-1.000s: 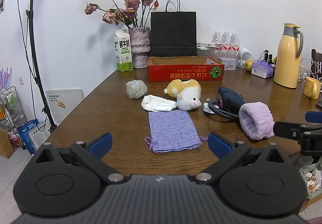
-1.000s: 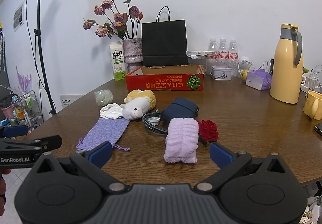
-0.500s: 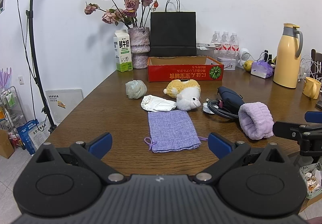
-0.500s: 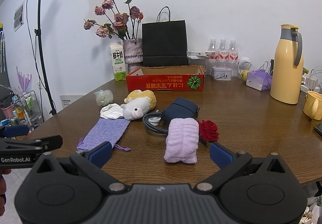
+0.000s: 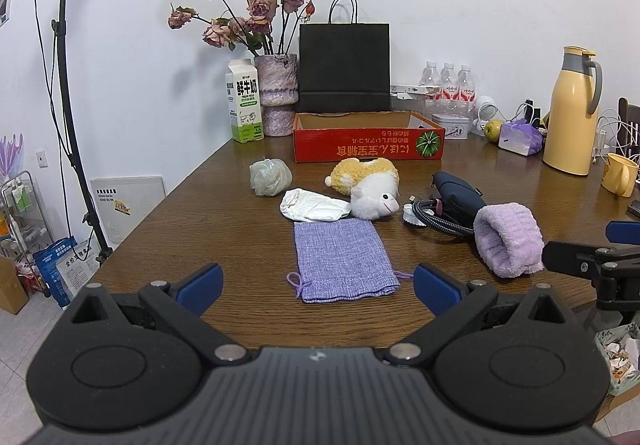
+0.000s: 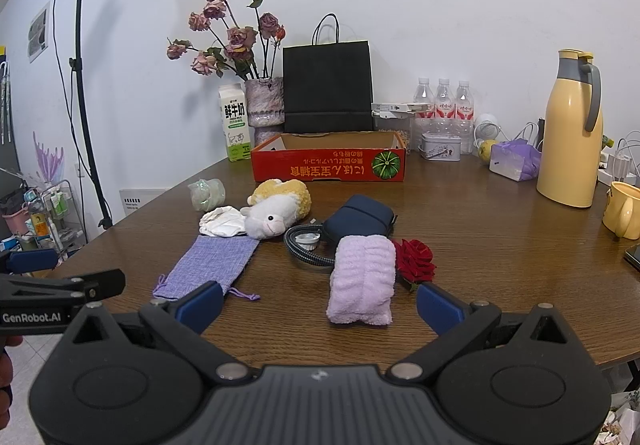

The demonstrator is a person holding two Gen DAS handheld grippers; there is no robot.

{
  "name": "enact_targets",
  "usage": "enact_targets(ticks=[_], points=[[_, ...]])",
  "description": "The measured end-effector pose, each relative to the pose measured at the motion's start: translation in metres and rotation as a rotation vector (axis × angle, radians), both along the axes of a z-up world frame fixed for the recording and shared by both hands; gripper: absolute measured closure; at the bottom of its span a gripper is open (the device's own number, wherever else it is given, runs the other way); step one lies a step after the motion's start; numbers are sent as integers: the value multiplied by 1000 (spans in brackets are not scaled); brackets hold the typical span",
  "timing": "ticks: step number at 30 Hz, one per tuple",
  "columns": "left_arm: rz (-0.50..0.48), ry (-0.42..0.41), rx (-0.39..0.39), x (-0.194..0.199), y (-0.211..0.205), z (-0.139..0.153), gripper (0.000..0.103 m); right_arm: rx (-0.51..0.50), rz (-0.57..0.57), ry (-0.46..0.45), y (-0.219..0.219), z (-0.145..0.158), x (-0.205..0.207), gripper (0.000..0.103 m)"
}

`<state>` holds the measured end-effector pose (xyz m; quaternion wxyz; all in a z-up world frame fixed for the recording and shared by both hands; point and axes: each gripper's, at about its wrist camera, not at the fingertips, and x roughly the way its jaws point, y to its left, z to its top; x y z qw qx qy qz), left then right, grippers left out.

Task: Organize objects

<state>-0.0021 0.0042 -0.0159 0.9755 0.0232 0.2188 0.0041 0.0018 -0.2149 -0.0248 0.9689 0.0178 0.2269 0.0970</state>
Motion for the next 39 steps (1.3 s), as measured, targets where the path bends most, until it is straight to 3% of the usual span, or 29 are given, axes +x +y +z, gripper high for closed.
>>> enact_targets(ticks=[39], points=[[-4,23,-3,6,-2,-5,0,-26,6,7,3,-5,5,0]])
